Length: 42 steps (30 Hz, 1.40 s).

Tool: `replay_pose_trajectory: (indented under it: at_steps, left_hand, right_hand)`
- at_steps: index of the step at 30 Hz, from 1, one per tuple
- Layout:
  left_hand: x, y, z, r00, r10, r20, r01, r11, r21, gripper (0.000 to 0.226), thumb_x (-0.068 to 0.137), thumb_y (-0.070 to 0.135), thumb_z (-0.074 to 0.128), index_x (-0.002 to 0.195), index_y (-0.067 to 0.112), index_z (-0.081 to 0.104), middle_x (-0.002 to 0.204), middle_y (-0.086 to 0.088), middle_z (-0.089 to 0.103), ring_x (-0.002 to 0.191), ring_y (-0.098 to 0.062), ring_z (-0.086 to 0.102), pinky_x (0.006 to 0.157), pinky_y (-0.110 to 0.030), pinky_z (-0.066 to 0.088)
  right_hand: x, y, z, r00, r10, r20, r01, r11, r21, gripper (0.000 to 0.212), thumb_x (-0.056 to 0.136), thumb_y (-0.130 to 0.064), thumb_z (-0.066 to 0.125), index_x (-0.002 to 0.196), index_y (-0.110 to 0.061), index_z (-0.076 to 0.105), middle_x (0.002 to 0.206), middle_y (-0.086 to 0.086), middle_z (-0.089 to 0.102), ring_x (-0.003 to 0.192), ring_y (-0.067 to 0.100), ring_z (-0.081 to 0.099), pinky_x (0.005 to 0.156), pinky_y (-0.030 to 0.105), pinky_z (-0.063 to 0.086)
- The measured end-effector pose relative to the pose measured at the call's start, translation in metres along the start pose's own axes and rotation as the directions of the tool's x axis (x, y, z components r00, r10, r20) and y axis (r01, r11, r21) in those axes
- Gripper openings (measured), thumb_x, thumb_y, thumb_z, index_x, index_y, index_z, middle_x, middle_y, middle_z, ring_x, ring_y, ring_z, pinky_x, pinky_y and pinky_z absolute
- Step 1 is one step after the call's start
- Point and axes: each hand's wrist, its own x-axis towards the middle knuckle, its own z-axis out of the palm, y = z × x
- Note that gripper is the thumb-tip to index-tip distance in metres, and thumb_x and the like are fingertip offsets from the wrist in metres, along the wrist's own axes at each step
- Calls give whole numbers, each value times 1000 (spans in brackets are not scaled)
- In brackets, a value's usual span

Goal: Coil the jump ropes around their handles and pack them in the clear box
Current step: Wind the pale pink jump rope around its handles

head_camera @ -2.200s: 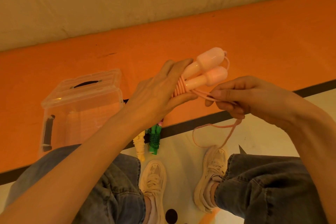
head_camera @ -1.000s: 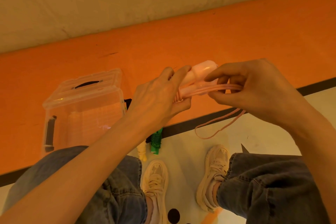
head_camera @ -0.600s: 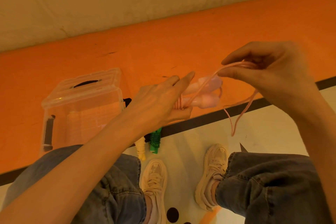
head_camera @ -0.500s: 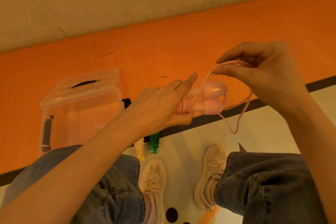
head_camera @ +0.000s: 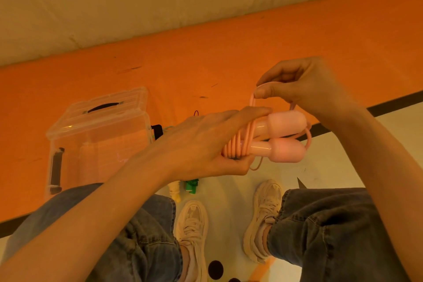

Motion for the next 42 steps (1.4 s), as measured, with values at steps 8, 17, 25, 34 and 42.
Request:
replay_pose_trajectory:
  at_steps: [8,17,25,34,42]
  left_hand:
    - [3,-3,-3,992,43,-121,-47,998,-31,64,82,59,58,137,29,45,122,7,32,79,-14,53,56,-37,49]
    - [7,-1,-4,967,72,-244,-95,992,-84,62,82,49,66,134,18,51,132,0,38,105,-20,54,69,-43,52]
    - [9,-9,-2,922,-51,-383,3,992,-125,54,85,51,62,129,24,46,115,16,47,98,1,48,77,-22,45]
    - [9,-19,0,848,-238,-474,189,971,-149,53,87,55,54,131,27,42,108,19,43,87,8,44,65,-10,35]
    - [8,-25,-1,863,-256,-436,234,967,-106,51,90,47,56,131,22,40,107,15,41,79,3,43,59,-13,33]
  right_hand:
    - [4,-2,0,994,98,53,-99,994,33,20,64,-31,76,79,-19,72,54,-11,65,43,0,42,42,13,33]
    - [4,1,-4,981,145,129,-155,985,70,18,65,-29,72,79,-17,71,56,-12,65,48,-4,54,44,11,39]
    - [8,18,-6,961,246,124,-208,944,-257,18,89,5,55,77,-6,63,78,20,61,74,40,51,64,38,47]
    - [-14,-3,21,903,174,394,-214,975,60,26,71,-24,67,95,-15,73,78,1,73,64,12,65,61,16,52]
    - [-29,-12,19,896,267,355,-320,942,100,23,79,-20,67,93,-4,74,75,9,73,64,18,70,59,17,54]
